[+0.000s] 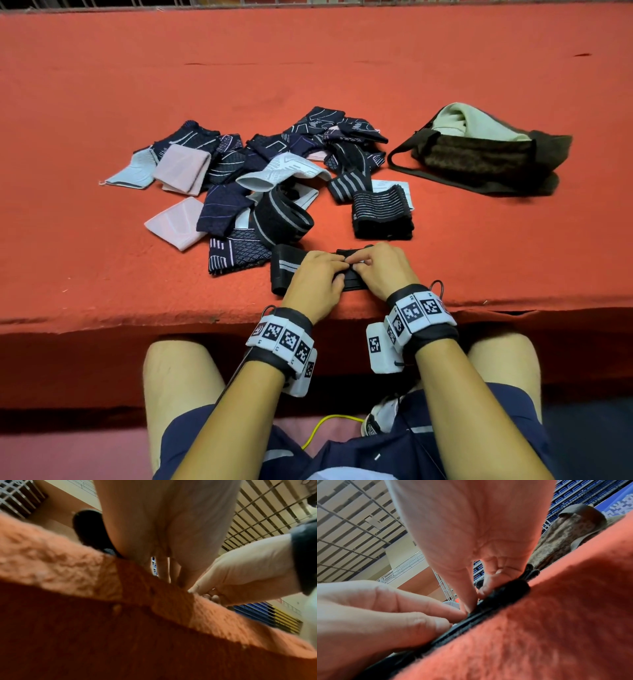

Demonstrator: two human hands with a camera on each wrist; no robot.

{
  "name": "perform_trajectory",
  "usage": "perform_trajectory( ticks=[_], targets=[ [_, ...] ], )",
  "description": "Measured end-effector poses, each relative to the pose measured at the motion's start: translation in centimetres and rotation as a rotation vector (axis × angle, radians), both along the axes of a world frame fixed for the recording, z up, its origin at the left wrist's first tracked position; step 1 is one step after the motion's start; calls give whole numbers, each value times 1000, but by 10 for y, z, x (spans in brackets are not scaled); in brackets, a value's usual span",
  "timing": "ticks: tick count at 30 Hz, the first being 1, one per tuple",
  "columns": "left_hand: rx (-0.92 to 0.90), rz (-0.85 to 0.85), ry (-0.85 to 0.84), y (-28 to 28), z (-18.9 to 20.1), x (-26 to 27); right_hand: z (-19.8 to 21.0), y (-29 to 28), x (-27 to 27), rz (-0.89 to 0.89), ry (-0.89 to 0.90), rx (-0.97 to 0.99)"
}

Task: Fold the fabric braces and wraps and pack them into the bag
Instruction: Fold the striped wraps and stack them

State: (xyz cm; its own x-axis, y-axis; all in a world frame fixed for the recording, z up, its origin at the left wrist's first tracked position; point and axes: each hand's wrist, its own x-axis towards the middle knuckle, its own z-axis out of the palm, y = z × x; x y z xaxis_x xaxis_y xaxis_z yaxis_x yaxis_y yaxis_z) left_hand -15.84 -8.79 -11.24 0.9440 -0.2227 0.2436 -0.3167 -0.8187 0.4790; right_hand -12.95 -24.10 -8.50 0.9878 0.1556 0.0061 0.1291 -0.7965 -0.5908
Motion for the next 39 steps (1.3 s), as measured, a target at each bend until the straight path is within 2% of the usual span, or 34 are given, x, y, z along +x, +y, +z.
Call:
perform_trajectory(
  ticks=[7,11,14,16,18,20,22,26,34,39],
  targets=[
    [-23,3,43,7,16,-2,-3,6,-6,-50,-27,11],
    [-86,168,-130,26,14,-9,-5,12,-8,-62,-47,-98],
    [-172,286,-210,45,8,-13,-5,25,-11,30,-41,-110],
    [-254,371,-177,57,5,-13,-6,36,-13,106,-61,-111],
    [-347,446,-48,66,5,-13,-8,42,-15,122,-86,-121],
    [-334,491,67,73,9,-13,-9,41,-15,109,-86,-104],
    [-268,493,122,76,14,-14,-9,42,-14,107,-82,-109],
    [-262,478,182,77,20,-14,-6,50,-18,140,-71,-131],
    [-363,484,164,77,20,-18,-4,49,-21,141,-37,-50],
    [-500,451,95,49,39,-9,2,39,-22,181,49,66]
  ],
)
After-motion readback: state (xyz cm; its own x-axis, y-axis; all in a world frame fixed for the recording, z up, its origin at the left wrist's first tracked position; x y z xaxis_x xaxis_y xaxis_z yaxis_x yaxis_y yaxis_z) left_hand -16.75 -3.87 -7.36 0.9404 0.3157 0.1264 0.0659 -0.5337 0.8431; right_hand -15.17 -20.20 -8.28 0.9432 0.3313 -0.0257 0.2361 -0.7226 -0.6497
